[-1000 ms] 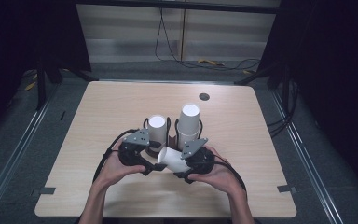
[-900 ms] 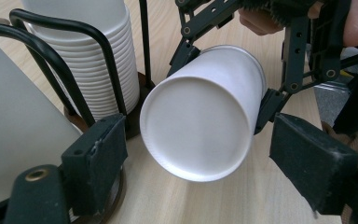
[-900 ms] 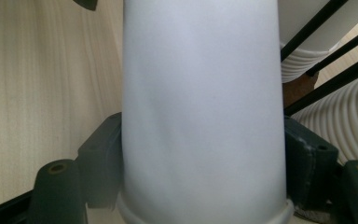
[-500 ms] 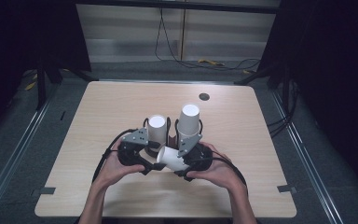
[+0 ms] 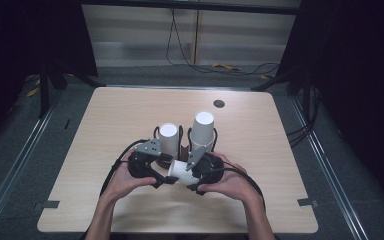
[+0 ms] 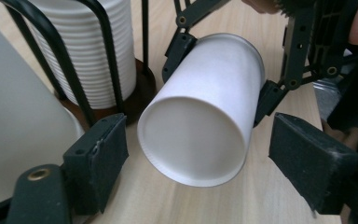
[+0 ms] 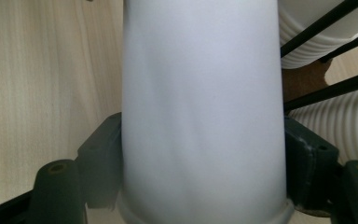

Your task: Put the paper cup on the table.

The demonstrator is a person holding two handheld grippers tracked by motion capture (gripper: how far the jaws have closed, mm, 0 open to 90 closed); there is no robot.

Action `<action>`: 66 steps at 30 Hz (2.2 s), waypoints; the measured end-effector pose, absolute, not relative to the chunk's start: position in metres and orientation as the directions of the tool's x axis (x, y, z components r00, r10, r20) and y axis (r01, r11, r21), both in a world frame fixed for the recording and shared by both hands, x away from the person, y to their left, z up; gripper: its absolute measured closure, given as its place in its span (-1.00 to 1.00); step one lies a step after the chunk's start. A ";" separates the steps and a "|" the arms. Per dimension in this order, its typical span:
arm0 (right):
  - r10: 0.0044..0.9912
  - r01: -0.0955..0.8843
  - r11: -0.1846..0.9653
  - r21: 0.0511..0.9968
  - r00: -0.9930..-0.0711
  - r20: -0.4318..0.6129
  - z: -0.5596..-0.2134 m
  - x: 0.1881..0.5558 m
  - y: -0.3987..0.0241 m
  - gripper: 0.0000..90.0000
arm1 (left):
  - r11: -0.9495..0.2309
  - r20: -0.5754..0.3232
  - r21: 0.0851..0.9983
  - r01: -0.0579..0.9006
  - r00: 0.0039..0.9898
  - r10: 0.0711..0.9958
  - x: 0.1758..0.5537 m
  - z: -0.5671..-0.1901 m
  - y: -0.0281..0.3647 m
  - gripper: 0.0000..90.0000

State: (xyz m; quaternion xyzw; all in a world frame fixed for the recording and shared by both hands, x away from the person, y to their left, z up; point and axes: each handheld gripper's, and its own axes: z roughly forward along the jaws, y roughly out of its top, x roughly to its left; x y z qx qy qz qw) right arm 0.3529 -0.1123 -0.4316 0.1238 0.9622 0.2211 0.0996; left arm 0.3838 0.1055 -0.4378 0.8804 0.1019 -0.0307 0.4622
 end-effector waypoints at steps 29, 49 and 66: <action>0.212 0.145 0.910 0.389 -0.968 -0.137 -0.441 0.349 -0.097 -0.43 | -0.645 -0.177 0.743 0.178 0.982 0.067 0.388 -0.455 0.090 -0.38; 0.228 0.157 0.903 0.400 -0.964 -0.135 -0.444 0.349 -0.099 -0.59 | -0.652 -0.164 0.741 0.158 0.985 0.052 0.384 -0.452 0.090 -0.26; 0.293 0.180 0.827 0.533 -0.946 -0.135 -0.439 0.344 -0.121 -0.68 | -0.605 -0.151 0.774 0.187 0.982 0.111 0.375 -0.452 0.101 -0.26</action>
